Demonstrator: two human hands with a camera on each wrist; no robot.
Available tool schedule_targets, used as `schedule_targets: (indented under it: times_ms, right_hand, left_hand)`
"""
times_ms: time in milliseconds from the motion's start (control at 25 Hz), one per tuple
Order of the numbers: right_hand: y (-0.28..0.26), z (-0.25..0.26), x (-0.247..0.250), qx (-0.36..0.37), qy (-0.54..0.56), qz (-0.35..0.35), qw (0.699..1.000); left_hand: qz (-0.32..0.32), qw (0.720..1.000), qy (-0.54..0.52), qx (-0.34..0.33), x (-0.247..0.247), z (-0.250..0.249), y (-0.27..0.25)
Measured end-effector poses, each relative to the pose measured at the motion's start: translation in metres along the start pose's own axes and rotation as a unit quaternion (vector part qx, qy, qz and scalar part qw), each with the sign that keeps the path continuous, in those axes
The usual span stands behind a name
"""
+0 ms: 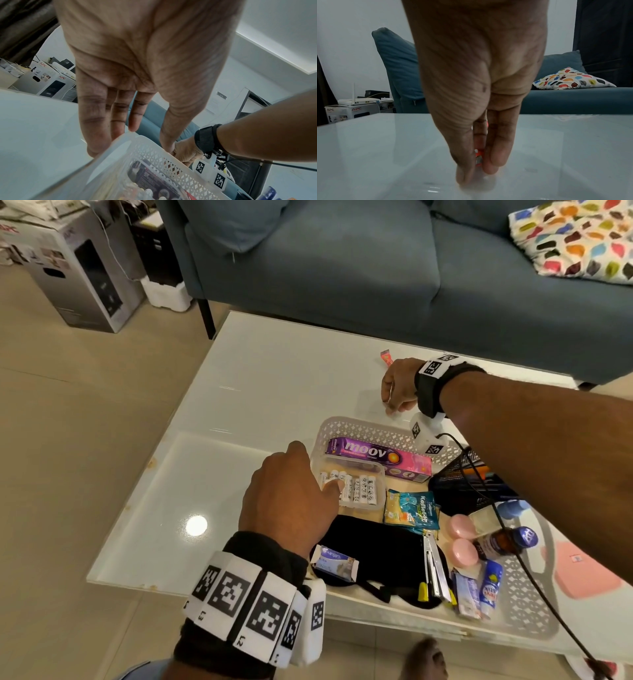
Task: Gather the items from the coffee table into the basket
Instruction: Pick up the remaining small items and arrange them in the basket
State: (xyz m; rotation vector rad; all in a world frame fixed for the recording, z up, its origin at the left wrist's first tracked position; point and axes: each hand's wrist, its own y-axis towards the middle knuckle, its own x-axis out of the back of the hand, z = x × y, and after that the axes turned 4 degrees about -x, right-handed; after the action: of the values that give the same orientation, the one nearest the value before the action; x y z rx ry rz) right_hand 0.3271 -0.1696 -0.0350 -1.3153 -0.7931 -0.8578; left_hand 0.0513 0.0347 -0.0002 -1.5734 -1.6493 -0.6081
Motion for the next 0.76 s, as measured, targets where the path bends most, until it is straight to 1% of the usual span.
schedule_targets:
  times_ms: [120, 240, 280, 360, 440, 520, 560, 640, 720, 760]
  right_hand:
    - [-0.008, 0.003, 0.001, 0.005, -0.014, -0.052, 0.999]
    - [-0.031, 0.014, 0.015, 0.033, -0.042, -0.112, 0.992]
    - [-0.044, 0.018, 0.021, 0.047, -0.021, -0.132, 0.990]
    - [-0.079, 0.025, 0.030, 0.091, 0.062, -0.184, 0.977]
    - [-0.127, 0.024, 0.026, 0.133, 0.183, -0.231, 0.946]
    - [-0.181, 0.014, 0.005, 0.152, 0.299, -0.243, 0.910]
    - [-0.205, 0.007, -0.012, 0.149, 0.352, -0.239, 0.893]
    - [-0.248, -0.007, -0.049, 0.129, 0.447, -0.220, 0.858]
    - [-0.274, -0.021, -0.085, 0.089, 0.513, -0.195, 0.831]
    - [-0.280, -0.024, -0.100, 0.071, 0.532, -0.184, 0.823]
  left_hand:
    - [0.003, 1.000, 0.000, 0.003, 0.001, -0.001, 0.000]
    - [0.006, 1.000, -0.002, 0.003, 0.002, -0.001, 0.000]
    - [0.007, 1.000, -0.002, 0.002, 0.003, -0.002, 0.000]
    - [0.005, 1.000, 0.000, 0.001, 0.002, -0.001, 0.001]
    - [0.003, 1.000, 0.008, -0.004, 0.000, 0.000, 0.002]
    - [0.001, 1.000, 0.014, -0.021, -0.002, 0.000, 0.003]
    - [0.001, 0.999, 0.012, -0.035, -0.003, 0.001, 0.002]
    - [-0.011, 0.996, -0.003, -0.085, -0.003, 0.000, 0.001]
    - [-0.015, 0.989, -0.042, -0.140, -0.004, -0.005, -0.001]
    - [-0.003, 0.985, -0.078, -0.151, -0.004, -0.009, -0.003]
